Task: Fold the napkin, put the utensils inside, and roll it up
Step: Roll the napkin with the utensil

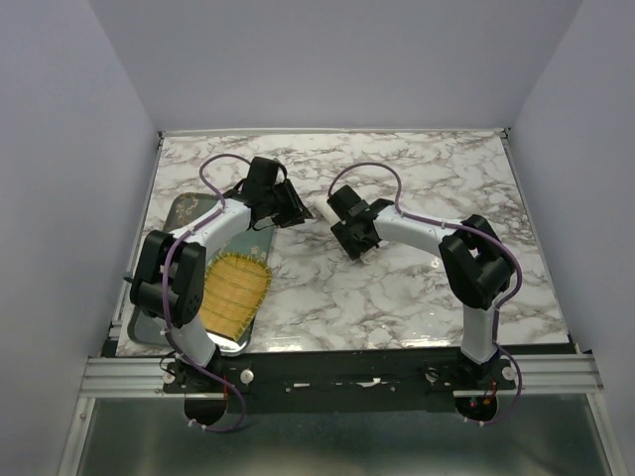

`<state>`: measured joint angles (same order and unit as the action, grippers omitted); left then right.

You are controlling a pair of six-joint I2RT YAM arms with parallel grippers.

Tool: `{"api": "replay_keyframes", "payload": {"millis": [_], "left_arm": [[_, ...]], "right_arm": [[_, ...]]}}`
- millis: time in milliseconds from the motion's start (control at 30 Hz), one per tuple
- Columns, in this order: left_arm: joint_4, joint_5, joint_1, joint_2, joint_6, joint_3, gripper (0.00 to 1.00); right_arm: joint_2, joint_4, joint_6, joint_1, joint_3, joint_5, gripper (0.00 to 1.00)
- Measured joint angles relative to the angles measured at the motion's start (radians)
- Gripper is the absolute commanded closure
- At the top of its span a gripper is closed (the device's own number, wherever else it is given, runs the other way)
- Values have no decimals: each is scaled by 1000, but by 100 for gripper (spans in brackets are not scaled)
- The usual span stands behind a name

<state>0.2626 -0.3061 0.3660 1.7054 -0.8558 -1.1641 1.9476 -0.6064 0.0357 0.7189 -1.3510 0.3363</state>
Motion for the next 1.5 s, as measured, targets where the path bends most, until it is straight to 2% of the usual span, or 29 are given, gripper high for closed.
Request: {"api": "replay_keyframes", "payload": {"millis": [233,433,633,867,1067,1167,1267,1433,1500], "left_arm": [[-6,-9,-5,0,0,0,60],[-19,-24,-8,0,-1,0,60],[-31,-33,-11,2,-1,0,60],[-36,-47,-13,37,-1,-12,60],[-47,-55,-12,89,-7,-54,58],[-49,-66,-6,135,-10,-89,51],[-59,-69,4,186,-13,-122,49],[-80,-92,31,255,-31,-153,49],[-101,-103,37,282,-39,-156,51]], "right_arm": [[1,30,38,-53,0,-132,37],[8,50,65,-165,-21,-301,40],[64,77,80,-232,-97,-405,41],[119,89,56,-235,-151,-455,38],[98,108,8,-234,-114,-446,27],[83,103,-4,-233,-98,-439,27],[81,95,-11,-233,-97,-439,34],[74,94,-10,-233,-83,-438,35],[73,95,-6,-233,-83,-439,41]]}}
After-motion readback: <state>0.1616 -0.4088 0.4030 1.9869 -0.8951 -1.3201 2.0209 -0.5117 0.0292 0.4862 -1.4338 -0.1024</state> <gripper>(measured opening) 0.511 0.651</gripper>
